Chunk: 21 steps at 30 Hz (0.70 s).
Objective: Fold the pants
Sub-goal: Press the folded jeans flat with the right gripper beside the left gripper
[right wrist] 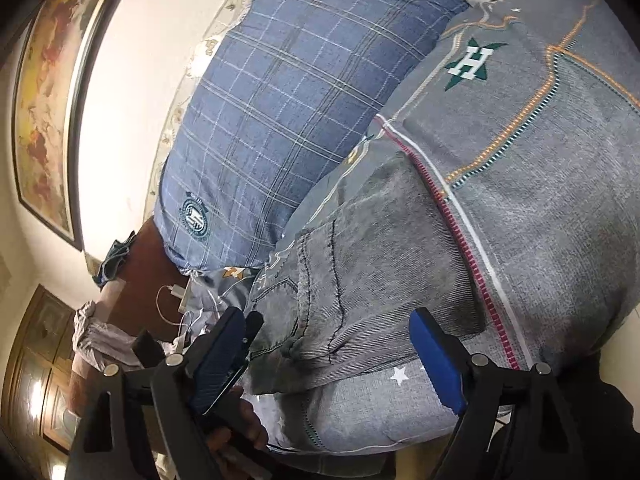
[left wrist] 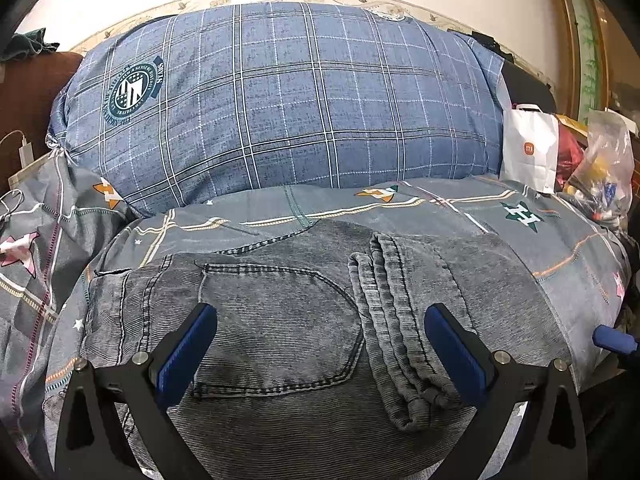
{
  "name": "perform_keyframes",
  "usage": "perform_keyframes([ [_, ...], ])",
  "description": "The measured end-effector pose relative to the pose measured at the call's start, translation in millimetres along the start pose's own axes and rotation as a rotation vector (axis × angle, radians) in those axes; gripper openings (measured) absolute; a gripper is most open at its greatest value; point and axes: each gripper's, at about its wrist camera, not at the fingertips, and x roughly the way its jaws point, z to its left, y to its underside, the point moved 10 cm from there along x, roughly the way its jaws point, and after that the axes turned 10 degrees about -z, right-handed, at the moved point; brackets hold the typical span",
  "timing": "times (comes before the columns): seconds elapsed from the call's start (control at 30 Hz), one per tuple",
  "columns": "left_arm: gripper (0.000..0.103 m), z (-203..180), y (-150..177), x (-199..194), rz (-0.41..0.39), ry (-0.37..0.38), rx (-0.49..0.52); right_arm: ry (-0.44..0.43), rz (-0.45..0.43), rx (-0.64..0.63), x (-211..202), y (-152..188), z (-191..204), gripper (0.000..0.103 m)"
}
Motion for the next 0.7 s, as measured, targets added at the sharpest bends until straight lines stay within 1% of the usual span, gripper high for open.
perform_keyframes([
  [0.07, 0.103, -1.3, 2.1, 2.9, 0.007, -0.004, 0.009, 0.002, -0.005, -0.007, -0.6, -1.6, -1.1, 0.087],
  [0.27, 0.103, 0.4, 4.6, 4.1, 0.010, -0.009, 0.006, -0.043, -0.032, 0.035, -7.0, -7.5, -2.8, 0.088],
  [0.5, 0.103, 4.4, 2.7, 5.5, 0.003, -0.021, -0.015, -0.011, -0.005, 0.021, -4.0, -3.3, -3.7, 0.088],
  [0.6, 0.103, 6.9, -0.4, 1.2, -0.007, -0.025, -0.018, -0.008, -0.001, 0.018, -2.6, -1.4, -2.6, 0.088],
  [0.7, 0.103, 6.8, -3.1, -4.3, -0.031, -0.029, -0.018, -0.026, 0.008, 0.006, -1.4, 1.7, 2.3, 0.088],
])
